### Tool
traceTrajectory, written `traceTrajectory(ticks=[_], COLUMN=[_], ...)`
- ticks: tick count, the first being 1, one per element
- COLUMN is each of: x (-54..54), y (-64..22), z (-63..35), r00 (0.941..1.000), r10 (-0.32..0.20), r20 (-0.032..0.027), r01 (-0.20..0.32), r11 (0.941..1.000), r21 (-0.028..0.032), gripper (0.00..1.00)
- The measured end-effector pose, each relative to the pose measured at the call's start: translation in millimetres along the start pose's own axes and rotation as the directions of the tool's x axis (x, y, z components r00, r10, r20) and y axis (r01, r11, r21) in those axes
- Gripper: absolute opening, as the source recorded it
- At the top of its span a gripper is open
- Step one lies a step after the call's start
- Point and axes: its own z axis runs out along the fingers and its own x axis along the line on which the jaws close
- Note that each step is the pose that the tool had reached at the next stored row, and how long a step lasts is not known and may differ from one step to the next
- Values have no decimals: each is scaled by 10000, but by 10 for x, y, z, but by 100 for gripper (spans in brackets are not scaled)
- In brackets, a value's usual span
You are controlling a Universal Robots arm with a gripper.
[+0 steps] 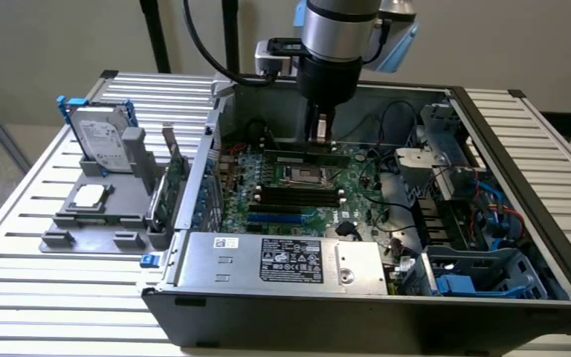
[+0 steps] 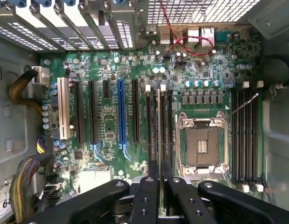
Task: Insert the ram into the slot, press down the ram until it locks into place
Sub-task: 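Insert the ram into the slot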
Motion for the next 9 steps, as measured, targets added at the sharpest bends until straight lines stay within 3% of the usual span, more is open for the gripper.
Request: traceTrajectory(ticks=[9], x=[20], y=[-8], z=[158], r00=[9997], r10=[-249], r20=[-8], r01=[249], r11=[9997], r21=[12], gripper=[14])
